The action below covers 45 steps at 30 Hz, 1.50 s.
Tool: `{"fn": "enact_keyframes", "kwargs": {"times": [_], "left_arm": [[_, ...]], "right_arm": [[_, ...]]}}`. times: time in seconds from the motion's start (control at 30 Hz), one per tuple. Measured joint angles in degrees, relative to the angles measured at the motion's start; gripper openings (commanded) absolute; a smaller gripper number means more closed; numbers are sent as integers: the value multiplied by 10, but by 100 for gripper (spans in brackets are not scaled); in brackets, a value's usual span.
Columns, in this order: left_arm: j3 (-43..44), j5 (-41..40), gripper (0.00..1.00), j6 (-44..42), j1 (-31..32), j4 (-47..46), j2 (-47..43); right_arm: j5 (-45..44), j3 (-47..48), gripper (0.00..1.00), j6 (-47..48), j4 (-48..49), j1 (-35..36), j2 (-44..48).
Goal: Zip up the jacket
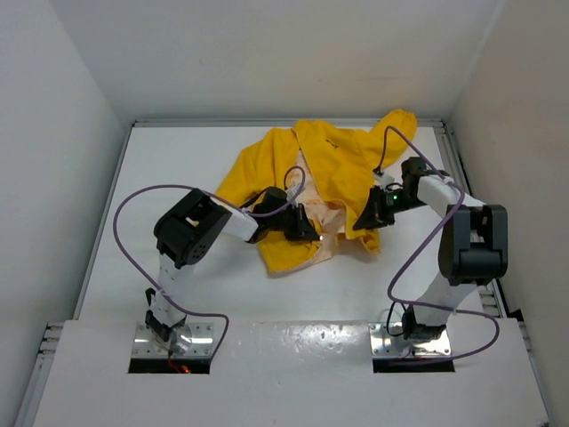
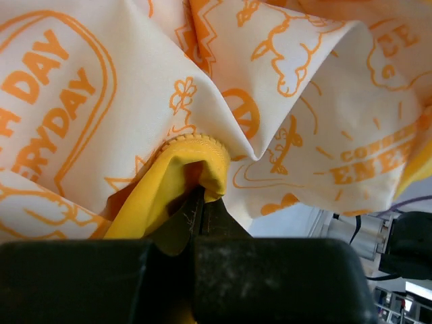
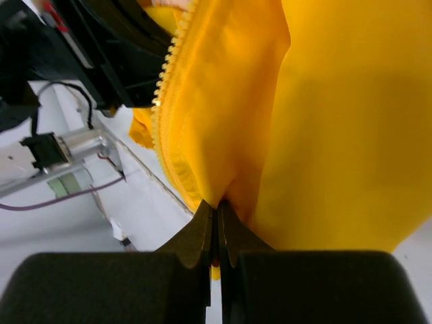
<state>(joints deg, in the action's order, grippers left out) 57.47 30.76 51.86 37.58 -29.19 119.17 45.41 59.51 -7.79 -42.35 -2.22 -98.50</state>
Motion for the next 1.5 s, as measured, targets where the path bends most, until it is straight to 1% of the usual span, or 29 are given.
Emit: {"fn": "enact_keyframes", "kwargs": {"times": [0.33, 0.67, 0.73, 0.93, 0.97, 1.03, 1.17, 1.27, 1.33, 1.4, 1.5], "left_arm": [[-2, -44, 0, -1, -9, 17, -7], [2, -60, 0, -1, -16, 19, -7], [2, -63, 0, -1, -16, 18, -7], [2, -64, 0, -1, -16, 19, -7], [2, -64, 0, -1, -16, 19, -7], [2, -64, 0, 1, -16, 19, -7], [0, -66, 0, -5, -16, 19, -11], [-9, -71, 0, -25, -21, 35, -30], [-19, -63, 0, -42, -34, 54, -49], [-28, -42, 0, -56, -58, 71, -76], [-39, -2, 0, -82, -105, 95, -144]], "right_arm": [[14, 71, 0, 0, -53, -90, 0], [45, 94, 0, -3, -91, -140, 0], [48, 100, 4, -3, -100, -151, -1], [66, 148, 5, -1, -122, -189, -5], [69, 152, 1, 0, -122, -194, -5], [73, 158, 0, 3, -126, -201, -5], [80, 160, 0, 5, -130, -200, -6], [83, 157, 0, 22, -128, -184, -4], [86, 142, 0, 33, -114, -161, 8], [90, 112, 0, 40, -90, -122, 37], [109, 69, 0, 44, -36, -67, 85]]}}
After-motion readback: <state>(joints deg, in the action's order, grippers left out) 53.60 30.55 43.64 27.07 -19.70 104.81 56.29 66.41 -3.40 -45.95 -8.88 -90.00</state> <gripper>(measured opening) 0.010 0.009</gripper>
